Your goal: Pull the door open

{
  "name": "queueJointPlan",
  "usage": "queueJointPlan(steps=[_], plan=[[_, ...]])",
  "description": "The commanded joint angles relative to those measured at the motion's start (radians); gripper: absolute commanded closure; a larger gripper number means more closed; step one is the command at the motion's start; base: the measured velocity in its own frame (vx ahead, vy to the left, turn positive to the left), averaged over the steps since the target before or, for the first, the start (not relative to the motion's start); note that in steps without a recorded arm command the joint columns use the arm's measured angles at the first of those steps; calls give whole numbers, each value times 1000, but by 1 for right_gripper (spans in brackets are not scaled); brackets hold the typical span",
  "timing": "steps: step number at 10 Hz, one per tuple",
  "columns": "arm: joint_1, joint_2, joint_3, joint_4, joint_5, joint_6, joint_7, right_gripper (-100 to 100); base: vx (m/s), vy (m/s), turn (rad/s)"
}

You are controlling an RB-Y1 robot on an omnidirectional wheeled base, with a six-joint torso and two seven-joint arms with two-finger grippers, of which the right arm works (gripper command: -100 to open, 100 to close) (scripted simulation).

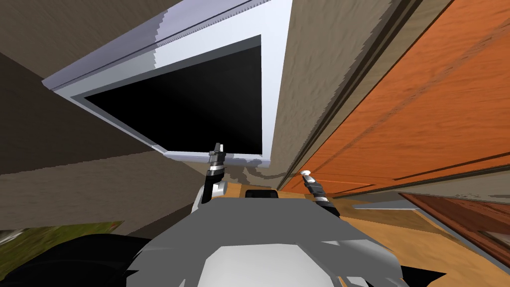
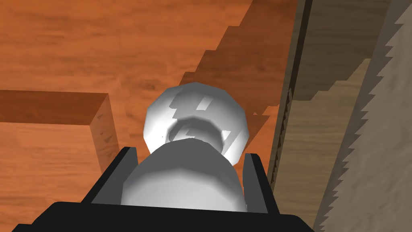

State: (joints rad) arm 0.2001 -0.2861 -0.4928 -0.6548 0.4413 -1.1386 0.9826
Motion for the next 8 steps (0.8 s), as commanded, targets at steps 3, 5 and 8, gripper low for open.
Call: queueJointPlan(steps=[3,5,8], plan=[[-6,-1,17,0,-28,7,-78,100,-24,-15,37],[-10,-2,28,-1,-45,11,-125,100,-48,-19,43],[-17,-3,47,-1,-76,19,-204,100,-42,-21,41]])
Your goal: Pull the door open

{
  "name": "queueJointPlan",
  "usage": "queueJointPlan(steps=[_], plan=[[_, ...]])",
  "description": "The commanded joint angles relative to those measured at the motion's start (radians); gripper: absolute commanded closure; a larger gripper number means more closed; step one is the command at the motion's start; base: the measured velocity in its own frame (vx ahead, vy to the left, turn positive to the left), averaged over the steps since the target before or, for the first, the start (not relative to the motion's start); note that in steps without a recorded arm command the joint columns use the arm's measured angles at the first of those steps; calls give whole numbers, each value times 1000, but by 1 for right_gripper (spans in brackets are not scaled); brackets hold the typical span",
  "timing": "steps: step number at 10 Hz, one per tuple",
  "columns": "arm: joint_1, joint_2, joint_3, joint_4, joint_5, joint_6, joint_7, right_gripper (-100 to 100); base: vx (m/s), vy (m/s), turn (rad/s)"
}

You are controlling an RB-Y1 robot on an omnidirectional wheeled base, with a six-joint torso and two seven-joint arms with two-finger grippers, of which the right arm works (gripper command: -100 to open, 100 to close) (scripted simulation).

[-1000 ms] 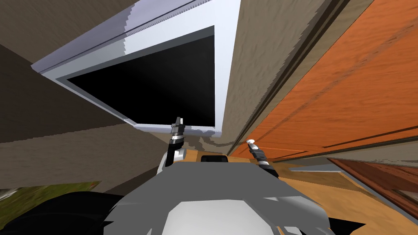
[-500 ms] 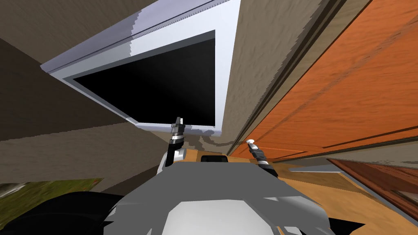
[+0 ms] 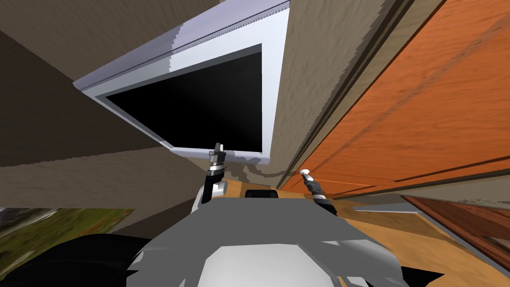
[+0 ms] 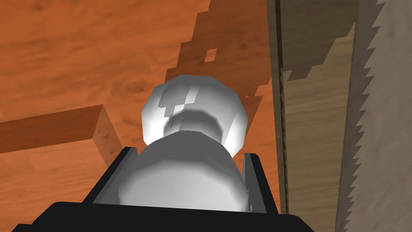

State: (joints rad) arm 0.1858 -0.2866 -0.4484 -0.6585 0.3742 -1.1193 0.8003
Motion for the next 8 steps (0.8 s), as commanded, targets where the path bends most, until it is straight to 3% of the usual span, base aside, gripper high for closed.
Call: queueJointPlan(steps=[1,8], plan=[[-5,-3,10,3,-22,3,-50,100,-54,-23,52],[-21,-6,55,2,-93,21,-220,100,-46,-20,43]])
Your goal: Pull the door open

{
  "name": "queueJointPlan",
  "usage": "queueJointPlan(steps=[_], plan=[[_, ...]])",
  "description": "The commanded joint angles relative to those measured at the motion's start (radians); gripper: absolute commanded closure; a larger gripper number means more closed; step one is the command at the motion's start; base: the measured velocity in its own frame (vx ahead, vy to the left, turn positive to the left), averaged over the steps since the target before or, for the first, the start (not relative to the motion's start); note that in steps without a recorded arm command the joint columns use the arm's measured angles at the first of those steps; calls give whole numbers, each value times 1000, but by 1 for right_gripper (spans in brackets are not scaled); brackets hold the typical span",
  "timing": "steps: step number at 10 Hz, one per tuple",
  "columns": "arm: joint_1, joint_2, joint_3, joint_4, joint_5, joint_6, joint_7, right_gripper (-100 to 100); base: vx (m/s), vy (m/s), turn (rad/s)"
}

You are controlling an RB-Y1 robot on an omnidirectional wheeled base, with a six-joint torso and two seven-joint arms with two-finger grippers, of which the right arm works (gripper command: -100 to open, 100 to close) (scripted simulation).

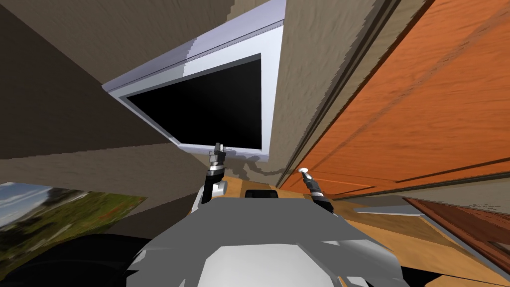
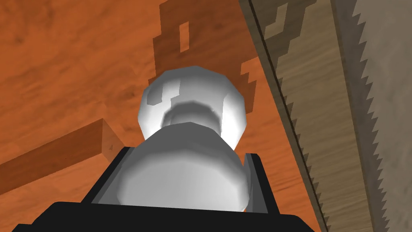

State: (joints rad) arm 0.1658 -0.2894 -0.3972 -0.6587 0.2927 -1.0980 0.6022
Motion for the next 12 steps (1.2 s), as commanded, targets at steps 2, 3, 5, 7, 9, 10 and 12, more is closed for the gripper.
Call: queueJointPlan(steps=[2,3,5,7,9,10,12], plan=[[-5,-4,13,2,-27,4,-72,100,-41,-18,34],[-8,-4,23,1,-44,8,-99,100,-54,-26,64],[-13,-5,34,1,-62,13,-149,100,-47,-21,38],[-17,-6,46,1,-80,17,-193,100,-42,-17,34],[-21,-7,57,1,-98,22,-235,100,-54,-23,55],[-25,-7,68,1,-116,26,-269,100,-58,-21,41],[-29,-8,80,0,-136,31,-315,100,-47,-23,39]])
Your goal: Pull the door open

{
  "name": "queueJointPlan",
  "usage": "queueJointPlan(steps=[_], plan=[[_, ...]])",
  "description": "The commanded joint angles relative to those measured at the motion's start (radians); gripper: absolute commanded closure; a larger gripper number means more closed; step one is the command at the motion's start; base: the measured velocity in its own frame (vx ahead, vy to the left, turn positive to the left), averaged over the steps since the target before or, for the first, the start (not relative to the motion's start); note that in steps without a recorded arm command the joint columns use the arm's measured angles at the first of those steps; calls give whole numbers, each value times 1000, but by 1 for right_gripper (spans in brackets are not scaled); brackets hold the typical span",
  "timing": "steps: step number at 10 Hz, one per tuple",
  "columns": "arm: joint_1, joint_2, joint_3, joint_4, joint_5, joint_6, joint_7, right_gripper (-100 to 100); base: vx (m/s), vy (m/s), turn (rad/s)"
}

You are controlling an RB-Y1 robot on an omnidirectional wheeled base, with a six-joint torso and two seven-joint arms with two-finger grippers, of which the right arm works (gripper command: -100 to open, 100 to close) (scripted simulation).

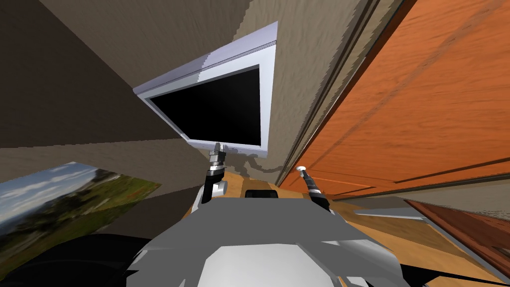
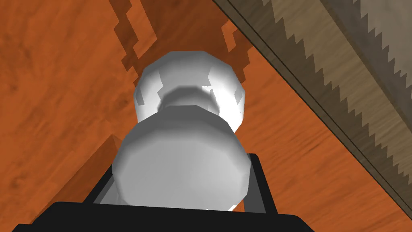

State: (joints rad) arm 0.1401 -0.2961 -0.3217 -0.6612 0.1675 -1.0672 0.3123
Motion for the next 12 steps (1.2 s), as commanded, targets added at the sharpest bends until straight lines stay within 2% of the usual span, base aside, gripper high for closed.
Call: queueJointPlan(steps=[1,2,3,4,6,7,10,11,12], plan=[[-8,-2,17,3,-31,6,-50,100,-85,-37,75],[-8,-2,17,3,-31,6,-68,100,-63,-27,41],[-12,-3,30,2,-51,11,-102,100,-48,-23,46],[-12,-3,30,2,-51,11,-110,100,-38,-15,28],[-21,-5,55,2,-92,21,-174,100,-56,-20,56],[-21,-5,55,2,-92,21,-193,100,-63,-25,43],[-31,-6,81,1,-135,32,-272,100,-55,-23,45],[-31,-6,81,1,-135,32,-276,100,-43,-16,36],[-36,-7,94,1,-156,37,-317,100,-52,-19,50]])
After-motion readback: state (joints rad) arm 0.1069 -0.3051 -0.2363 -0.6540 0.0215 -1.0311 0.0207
